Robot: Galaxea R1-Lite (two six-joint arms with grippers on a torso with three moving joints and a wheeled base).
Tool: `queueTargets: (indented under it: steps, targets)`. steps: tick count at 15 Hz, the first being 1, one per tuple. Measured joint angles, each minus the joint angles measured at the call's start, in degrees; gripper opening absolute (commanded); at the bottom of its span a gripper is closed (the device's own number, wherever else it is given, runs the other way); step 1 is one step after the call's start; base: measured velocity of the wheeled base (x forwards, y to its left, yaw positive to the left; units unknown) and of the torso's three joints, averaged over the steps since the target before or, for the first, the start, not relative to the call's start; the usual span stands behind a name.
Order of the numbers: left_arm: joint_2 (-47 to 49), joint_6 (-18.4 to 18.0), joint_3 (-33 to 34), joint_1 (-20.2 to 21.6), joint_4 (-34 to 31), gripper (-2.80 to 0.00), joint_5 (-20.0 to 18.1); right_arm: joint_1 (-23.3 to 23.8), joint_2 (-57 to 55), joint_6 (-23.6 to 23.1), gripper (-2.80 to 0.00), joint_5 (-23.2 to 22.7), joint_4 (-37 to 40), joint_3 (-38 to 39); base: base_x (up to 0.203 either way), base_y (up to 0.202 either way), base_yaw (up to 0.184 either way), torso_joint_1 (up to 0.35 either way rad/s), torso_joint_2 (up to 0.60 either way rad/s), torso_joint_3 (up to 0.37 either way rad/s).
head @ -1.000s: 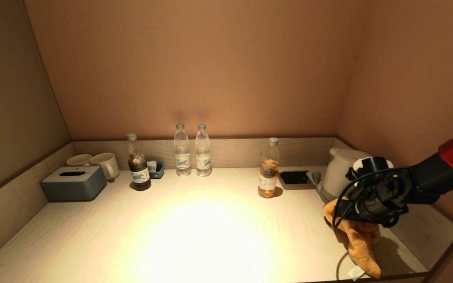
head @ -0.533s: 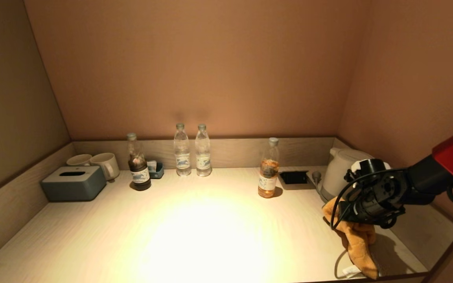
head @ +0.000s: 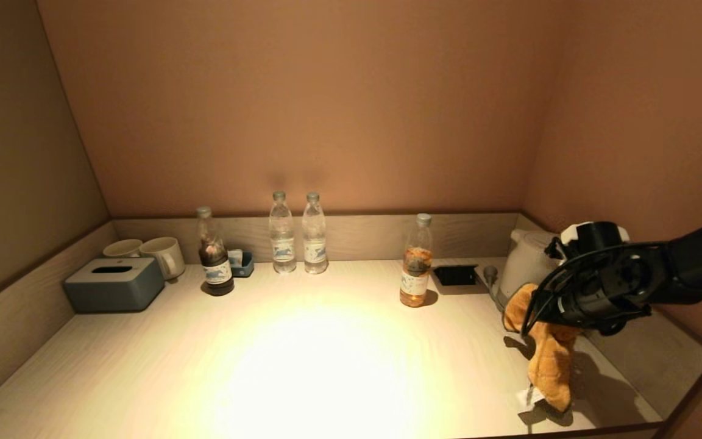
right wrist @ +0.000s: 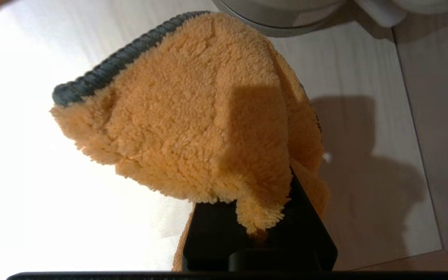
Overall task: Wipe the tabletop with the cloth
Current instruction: Pick up the tablecloth, then sweep the stains on the table
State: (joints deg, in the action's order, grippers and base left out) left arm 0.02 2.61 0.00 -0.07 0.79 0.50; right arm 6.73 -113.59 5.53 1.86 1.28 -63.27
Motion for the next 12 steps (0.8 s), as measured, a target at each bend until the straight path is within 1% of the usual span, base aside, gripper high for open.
queueTargets:
  steps: [4,7,10,12]
  targets:
    - [0.0,0.0,0.0,0.0,0.0,-2.80,0.0,-2.6,7.0,0.8,-2.80,-4.1,0.0,0.9,0.000,0.000,0.000,0.000,0.00,0.000]
    - [0.0,0.0,0.0,0.0,0.0,-2.80,0.0,-5.2,9.0,0.8,-2.80,-7.5,-0.2,0.6,0.000,0.000,0.000,0.000,0.00,0.000]
    - [0.0,0.0,0.0,0.0,0.1,-2.80,0.0,-11.5,9.1,0.8,-2.80,-9.1,-0.3,-1.2,0.000,0.000,0.000,0.000,0.00,0.000]
    - [0.0,0.0,0.0,0.0,0.0,-2.80,0.0,-15.4,8.4,0.7,-2.80,-9.0,-0.3,-2.5,0.000,0.000,0.000,0.000,0.00,0.000]
